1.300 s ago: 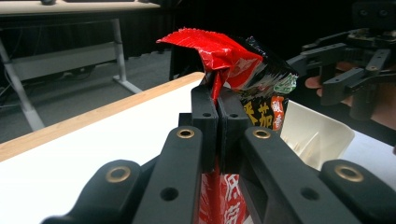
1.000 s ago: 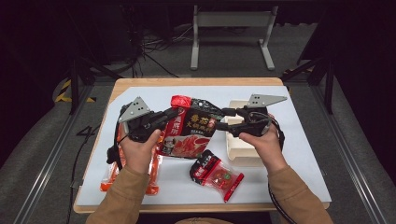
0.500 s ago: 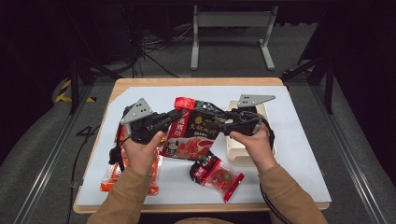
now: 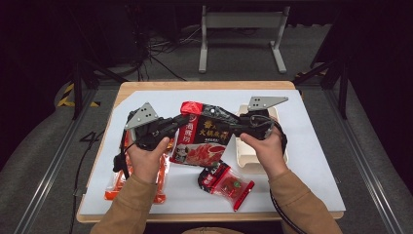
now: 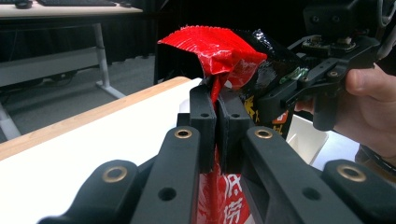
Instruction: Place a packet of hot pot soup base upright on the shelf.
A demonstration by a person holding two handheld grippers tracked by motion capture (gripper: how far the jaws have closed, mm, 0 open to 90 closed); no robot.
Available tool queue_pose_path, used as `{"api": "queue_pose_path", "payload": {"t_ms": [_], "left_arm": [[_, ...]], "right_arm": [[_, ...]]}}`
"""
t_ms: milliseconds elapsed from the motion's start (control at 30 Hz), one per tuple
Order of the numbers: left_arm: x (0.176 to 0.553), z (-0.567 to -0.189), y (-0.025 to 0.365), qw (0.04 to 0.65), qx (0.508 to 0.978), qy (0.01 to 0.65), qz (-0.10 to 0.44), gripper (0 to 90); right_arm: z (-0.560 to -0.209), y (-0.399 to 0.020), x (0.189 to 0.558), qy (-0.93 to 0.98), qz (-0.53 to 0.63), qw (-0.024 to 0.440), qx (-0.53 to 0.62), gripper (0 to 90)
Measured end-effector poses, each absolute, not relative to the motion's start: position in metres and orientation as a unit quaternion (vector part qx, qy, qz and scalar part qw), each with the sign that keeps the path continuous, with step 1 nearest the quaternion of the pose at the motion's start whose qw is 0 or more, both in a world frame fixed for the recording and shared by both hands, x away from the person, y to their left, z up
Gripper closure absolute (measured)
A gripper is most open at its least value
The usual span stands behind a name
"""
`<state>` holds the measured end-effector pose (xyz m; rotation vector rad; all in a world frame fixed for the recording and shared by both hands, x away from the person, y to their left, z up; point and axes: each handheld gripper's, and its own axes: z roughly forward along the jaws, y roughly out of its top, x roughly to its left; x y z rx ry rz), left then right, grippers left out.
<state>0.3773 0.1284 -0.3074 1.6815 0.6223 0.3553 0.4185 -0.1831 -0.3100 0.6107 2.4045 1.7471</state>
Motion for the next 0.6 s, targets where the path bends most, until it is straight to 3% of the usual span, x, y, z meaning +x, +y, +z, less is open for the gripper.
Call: {"api": "queue_pose_path", "payload": {"t_ms": [400,600], "left_arm": [[0.379,-0.307,0.132,0.609,0.729,0.274,0.148,83.2],[0.380,-0.307,0.136,0.603,0.734,0.276,0.148,70.2]], "right_arm": [[-0.298,-0.183,0.420,0.786,0.583,0.053,0.200,79.4],[-0.288,-0.184,0.421,0.787,0.582,0.065,0.195,79.8]]}}
